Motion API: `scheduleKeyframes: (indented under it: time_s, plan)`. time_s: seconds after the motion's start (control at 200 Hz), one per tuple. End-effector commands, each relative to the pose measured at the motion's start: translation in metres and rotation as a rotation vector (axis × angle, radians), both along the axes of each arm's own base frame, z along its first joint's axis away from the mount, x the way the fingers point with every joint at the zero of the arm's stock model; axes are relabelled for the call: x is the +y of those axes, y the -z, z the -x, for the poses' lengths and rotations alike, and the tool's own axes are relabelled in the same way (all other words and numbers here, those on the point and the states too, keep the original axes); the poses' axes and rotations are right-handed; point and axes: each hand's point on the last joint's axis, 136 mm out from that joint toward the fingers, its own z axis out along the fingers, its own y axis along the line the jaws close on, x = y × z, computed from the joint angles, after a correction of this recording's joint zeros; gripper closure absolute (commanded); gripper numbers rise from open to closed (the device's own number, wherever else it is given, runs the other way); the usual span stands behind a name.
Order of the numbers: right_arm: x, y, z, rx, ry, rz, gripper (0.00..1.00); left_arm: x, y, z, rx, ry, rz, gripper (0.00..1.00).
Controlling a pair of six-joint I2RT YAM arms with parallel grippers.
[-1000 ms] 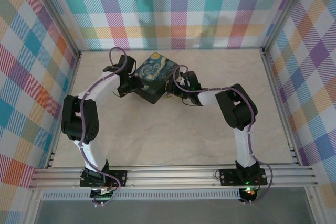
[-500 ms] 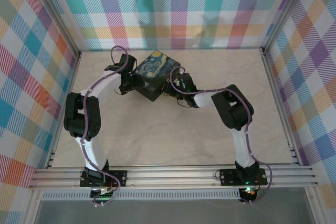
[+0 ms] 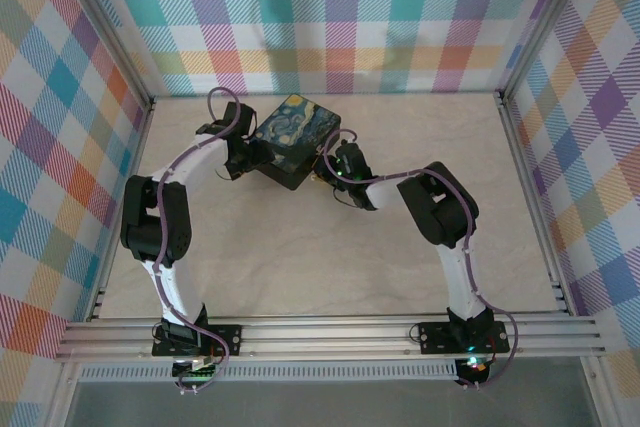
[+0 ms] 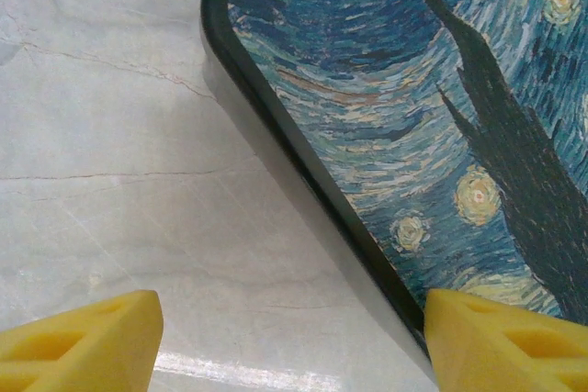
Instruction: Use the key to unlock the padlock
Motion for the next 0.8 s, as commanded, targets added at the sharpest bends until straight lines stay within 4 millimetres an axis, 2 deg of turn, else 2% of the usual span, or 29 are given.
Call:
scheduleKeyframes:
  time_s: [0.0,0.19,0.37,0.47,0.55,0.645,0.795]
  plan:
    - [-0.034,-0.008,-0.02,-0.032,0.126,0.017,0.8,0.027,0.034,0.026,0.154,-0.037,-0.077,0.27]
    - [-0.043,-0.025,-0.027,-0.083,0.138,0.004,0.8,0.028,0.038,0.029,0.165,-0.039,-0.084,0.27]
    - [-0.039,-0.036,-0.022,-0.117,0.045,0.048,0.8,0.028,0.041,0.028,0.17,-0.044,-0.078,0.27]
    - [-0.035,-0.041,-0.019,-0.141,-0.018,0.063,0.74,0.026,0.041,0.028,0.168,-0.044,-0.067,0.27]
    - [-0.027,-0.05,-0.015,-0.187,-0.127,0.075,0.67,0.027,0.041,0.029,0.166,-0.04,-0.067,0.27]
    - [-0.02,-0.052,-0.01,-0.205,-0.307,0.098,0.66,0.027,0.039,0.029,0.164,-0.034,-0.074,0.27]
    - [-0.04,-0.049,-0.011,-0.184,-0.361,0.093,0.65,0.027,0.041,0.03,0.171,-0.029,-0.073,0.27]
